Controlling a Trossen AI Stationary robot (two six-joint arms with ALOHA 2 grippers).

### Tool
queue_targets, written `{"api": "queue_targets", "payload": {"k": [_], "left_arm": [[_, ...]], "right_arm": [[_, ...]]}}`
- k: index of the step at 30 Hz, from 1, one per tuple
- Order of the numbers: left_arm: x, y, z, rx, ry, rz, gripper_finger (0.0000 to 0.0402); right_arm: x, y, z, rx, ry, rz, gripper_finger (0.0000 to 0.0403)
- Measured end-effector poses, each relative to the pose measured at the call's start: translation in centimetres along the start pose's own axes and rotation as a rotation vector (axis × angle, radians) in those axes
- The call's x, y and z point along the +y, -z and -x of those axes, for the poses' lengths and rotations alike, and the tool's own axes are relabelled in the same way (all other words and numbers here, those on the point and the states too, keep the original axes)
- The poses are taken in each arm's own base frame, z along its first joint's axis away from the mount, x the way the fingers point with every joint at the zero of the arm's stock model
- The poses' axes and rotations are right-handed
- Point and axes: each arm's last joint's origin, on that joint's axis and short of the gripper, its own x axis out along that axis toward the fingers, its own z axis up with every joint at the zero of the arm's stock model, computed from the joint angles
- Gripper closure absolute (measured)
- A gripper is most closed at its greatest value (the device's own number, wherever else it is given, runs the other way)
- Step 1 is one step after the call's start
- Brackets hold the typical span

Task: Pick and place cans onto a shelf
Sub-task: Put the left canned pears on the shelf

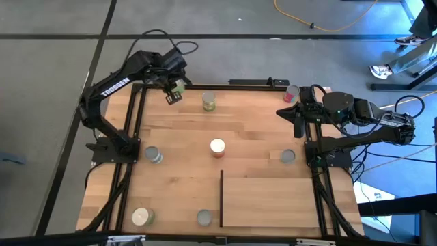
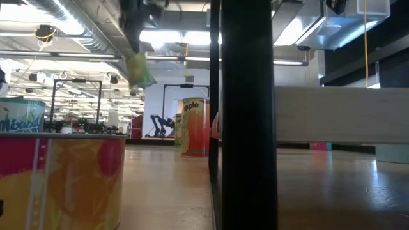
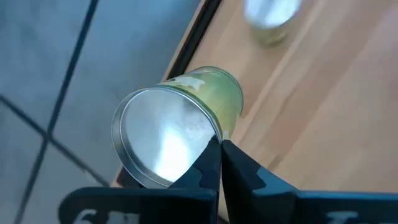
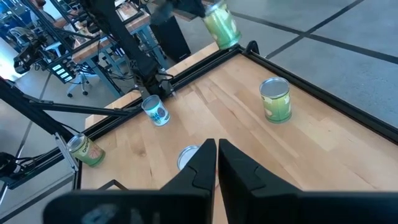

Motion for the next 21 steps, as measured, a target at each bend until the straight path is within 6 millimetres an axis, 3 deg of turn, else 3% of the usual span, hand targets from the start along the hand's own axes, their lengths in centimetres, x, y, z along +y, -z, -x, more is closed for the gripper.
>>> {"api": "queue_targets", "payload": {"k": [6,11,16,21], "left_arm": [[-3.2,-0.9,4.8,-0.187,0.046,-0.123,0.0401],[-6.2,-0.8,7.5,-0.304,0.093,-0.279,0.0401],[-9.6,-1.0,8.4,-0.377,0.152,-0.361,0.0401],[-13.4,-1.5,7.5,-0.318,0.192,-0.337,0.0401]], "right_arm": [[0.0,0.0,0.0,0.002,0.001,0.001,0.0382],[0.0,0.0,0.0,0.002,0.001,0.033,0.0382],[0.0,0.0,0.0,0.003,0.002,0.056,0.0382],[0.0,0.0,0.0,0.005,0.002,0.055,0.0382]]}}
